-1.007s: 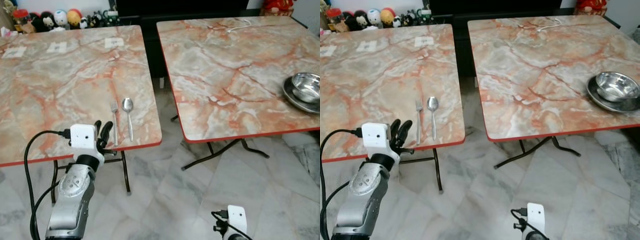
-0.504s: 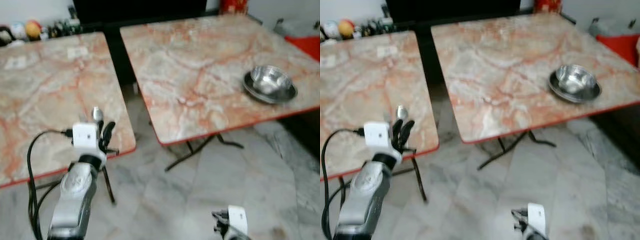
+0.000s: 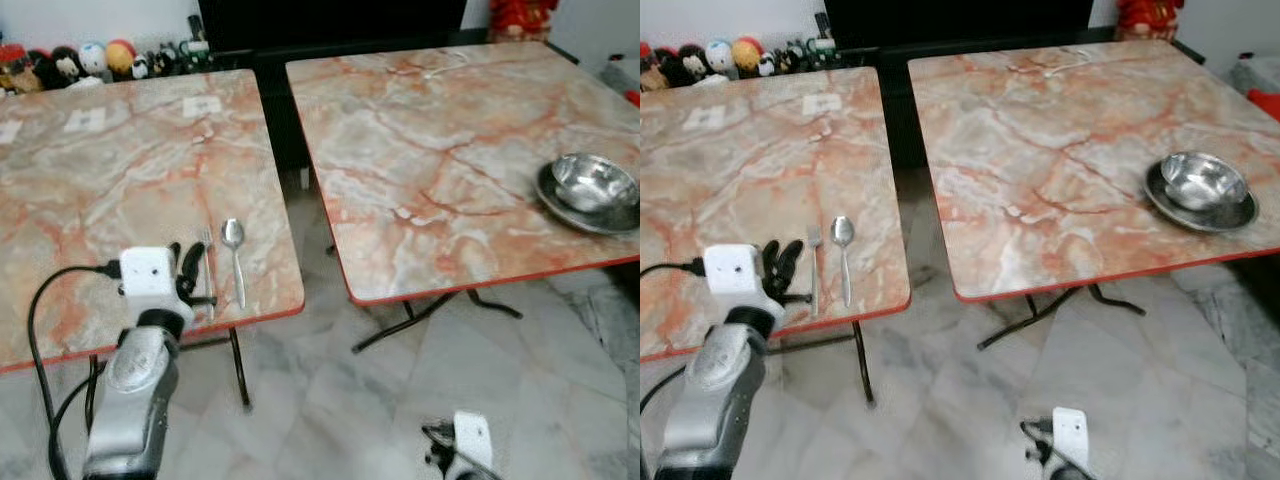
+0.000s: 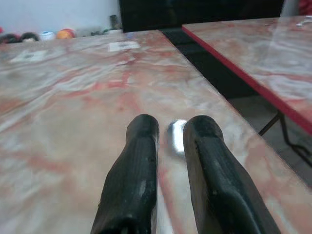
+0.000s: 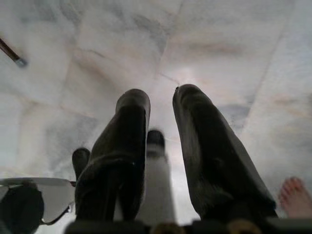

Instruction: Setting the table

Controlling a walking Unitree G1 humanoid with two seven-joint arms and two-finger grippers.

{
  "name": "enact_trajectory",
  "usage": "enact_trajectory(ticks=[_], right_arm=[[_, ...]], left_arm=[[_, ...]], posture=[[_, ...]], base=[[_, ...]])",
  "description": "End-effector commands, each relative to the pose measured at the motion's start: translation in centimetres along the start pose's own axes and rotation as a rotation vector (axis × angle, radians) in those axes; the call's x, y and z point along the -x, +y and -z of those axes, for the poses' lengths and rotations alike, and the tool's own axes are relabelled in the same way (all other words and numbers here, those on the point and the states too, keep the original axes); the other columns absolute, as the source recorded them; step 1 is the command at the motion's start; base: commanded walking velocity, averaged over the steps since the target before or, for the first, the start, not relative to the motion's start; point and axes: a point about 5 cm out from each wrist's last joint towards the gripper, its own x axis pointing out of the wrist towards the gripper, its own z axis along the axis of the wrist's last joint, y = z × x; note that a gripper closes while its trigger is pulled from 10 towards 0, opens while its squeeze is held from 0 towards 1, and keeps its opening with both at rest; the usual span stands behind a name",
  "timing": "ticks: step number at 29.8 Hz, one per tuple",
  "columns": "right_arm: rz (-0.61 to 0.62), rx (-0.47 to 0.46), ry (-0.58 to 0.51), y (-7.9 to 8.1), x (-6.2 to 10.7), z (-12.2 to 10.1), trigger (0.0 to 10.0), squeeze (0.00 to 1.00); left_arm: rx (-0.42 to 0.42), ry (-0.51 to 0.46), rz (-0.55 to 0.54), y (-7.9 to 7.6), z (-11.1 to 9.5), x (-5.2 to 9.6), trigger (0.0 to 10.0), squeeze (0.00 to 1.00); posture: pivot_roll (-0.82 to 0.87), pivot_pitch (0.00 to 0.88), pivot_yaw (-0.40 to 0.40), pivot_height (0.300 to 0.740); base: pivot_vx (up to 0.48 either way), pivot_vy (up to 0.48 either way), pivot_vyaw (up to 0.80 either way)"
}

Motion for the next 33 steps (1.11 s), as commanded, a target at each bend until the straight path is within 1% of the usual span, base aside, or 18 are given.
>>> enact_trajectory(ticks=[1,5,8,10,11,12,13,14,15,21,23,24,25,27,30,31,32,33], right_arm=[[0.021,0.002,0.007,-0.8,0.1,0.2,10.0,0.0],[0.021,-0.001,0.006,-0.8,0.1,0.2,10.0,0.0],[0.022,-0.002,0.007,-0.8,0.1,0.2,10.0,0.0],[0.022,-0.002,0.007,-0.8,0.1,0.2,10.0,0.0],[0.022,-0.003,0.006,-0.8,0.1,0.2,10.0,0.0],[0.022,-0.003,0.007,-0.8,0.1,0.2,10.0,0.0],[0.022,-0.003,0.007,-0.8,0.1,0.2,10.0,0.0],[0.022,-0.003,0.007,-0.8,0.1,0.2,10.0,0.0],[0.022,-0.004,0.007,-0.8,0.1,0.2,10.0,0.0],[0.022,-0.004,0.008,-0.7,0.1,0.2,10.0,0.0],[0.022,-0.004,0.008,-0.7,0.1,0.2,10.0,0.0],[0.021,-0.004,0.008,-0.6,0.1,0.2,10.0,0.0],[0.021,-0.004,0.008,-0.6,0.1,0.2,10.0,0.0],[0.019,-0.004,0.008,-0.6,0.1,0.2,10.0,0.0],[0.017,-0.004,0.009,-0.5,0.1,0.1,10.0,0.0],[0.015,-0.004,0.009,-0.5,0.1,0.1,10.0,0.0],[0.015,-0.004,0.009,-0.5,0.1,0.1,10.0,0.0],[0.014,-0.005,0.009,-0.4,0.0,0.1,10.0,0.0]], left_arm=[[0.004,0.013,0.023,-0.7,0.2,-0.1,10.0,0.0],[0.025,0.014,0.061,-1.1,0.2,-0.1,10.0,0.0],[0.006,0.06,0.114,-1.6,0.7,0.0,10.0,0.0],[0.002,0.084,0.099,-1.5,1.0,0.0,10.0,0.0],[-0.002,0.122,0.049,-1.0,1.5,0.0,10.0,0.0],[0.007,0.132,0.027,-0.8,1.7,-0.1,10.0,0.0],[0.014,0.137,0.015,-0.6,1.7,-0.1,10.0,0.1],[0.011,0.15,-0.007,-0.4,1.9,-0.1,10.0,0.1],[0.011,0.165,-0.024,-0.3,2.0,-0.2,10.0,1.0],[-0.024,0.219,-0.066,0.1,2.0,-0.4,10.0,1.0],[-0.129,0.234,-0.04,-0.1,1.4,-0.7,10.0,1.0],[-0.165,0.25,-0.043,-0.2,1.3,-0.8,10.0,1.0],[-0.165,0.25,-0.043,-0.2,1.3,-0.8,10.0,1.0],[-0.144,0.291,-0.058,-0.8,1.2,-0.8,10.0,1.0],[-0.064,0.297,-0.012,-2.6,1.3,-0.9,10.0,1.0],[-0.066,0.296,-0.003,-3.0,1.5,-0.9,10.0,0.07],[-0.066,0.296,-0.003,-3.0,1.5,-0.9,10.0,0.07],[-0.07,0.301,-0.001,-3.2,1.6,-0.9,10.0,0.0]], posture=[[0.05,0.101,0.018,0.74],[0.05,0.102,0.019,0.74],[0.05,0.104,0.02,0.74],[0.05,0.105,0.02,0.74],[0.05,0.106,0.02,0.74],[0.05,0.106,0.02,0.74],[0.05,0.106,0.02,0.74],[0.05,0.107,0.018,0.74],[0.05,0.107,0.018,0.74],[0.05,0.105,0.019,0.74],[0.06,0.102,0.019,0.74],[0.06,0.102,0.021,0.74],[0.06,0.102,0.021,0.74],[0.06,0.1,0.017,0.74],[0.08,0.091,0.011,0.74],[0.07,0.088,0.01,0.74],[0.07,0.088,0.01,0.74],[0.07,0.088,0.01,0.74]], base=[[0.319,0.0,0.0],[0.08,0.0,0.0],[0.0,0.0,0.0],[0.0,0.0,0.0],[0.0,0.0,0.0],[0.0,0.0,0.0],[0.0,0.0,0.0],[0.0,0.0,0.0],[0.0,0.0,0.0],[0.0,0.0,0.0],[0.0,0.0,0.0],[0.0,0.0,0.0],[0.0,0.0,0.0],[0.0,0.0,0.0],[0.0,0.0,0.0],[0.0,0.0,0.0],[0.0,0.0,0.0],[0.0,0.0,0.0]])
